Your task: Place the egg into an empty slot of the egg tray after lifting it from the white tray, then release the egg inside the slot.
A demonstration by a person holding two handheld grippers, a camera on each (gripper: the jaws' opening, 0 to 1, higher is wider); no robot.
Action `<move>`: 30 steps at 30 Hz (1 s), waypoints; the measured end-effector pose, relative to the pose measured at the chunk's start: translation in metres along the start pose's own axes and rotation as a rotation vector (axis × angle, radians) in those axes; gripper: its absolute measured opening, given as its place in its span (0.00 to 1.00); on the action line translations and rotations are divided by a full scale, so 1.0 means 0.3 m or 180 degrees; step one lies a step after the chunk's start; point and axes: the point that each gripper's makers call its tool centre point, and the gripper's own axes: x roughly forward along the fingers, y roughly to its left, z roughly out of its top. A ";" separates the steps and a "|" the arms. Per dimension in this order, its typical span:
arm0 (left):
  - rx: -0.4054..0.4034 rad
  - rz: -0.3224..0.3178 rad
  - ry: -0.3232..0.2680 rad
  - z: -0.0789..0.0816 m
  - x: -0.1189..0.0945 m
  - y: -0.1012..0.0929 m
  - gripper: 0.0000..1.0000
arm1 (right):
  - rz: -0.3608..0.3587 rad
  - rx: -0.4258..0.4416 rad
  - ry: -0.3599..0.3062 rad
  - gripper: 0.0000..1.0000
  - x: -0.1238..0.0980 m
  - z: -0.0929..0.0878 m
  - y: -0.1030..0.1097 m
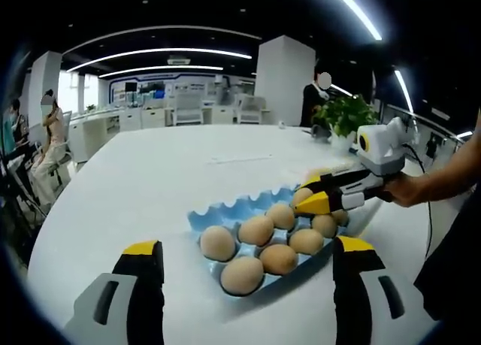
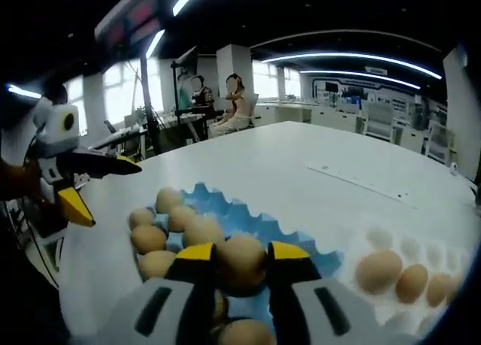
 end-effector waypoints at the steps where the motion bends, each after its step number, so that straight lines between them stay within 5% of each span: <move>1: 0.0003 0.0000 0.0001 0.000 0.000 0.000 0.94 | 0.0006 0.0018 0.0006 0.26 0.001 -0.001 0.000; 15: 0.0007 -0.0008 -0.0003 0.000 -0.001 -0.002 0.91 | 0.0022 0.0396 0.0105 0.26 0.008 -0.021 -0.006; 30: 0.0030 -0.0006 -0.0016 0.008 -0.001 -0.007 0.89 | 0.0044 0.0311 0.0111 0.26 0.010 -0.015 -0.005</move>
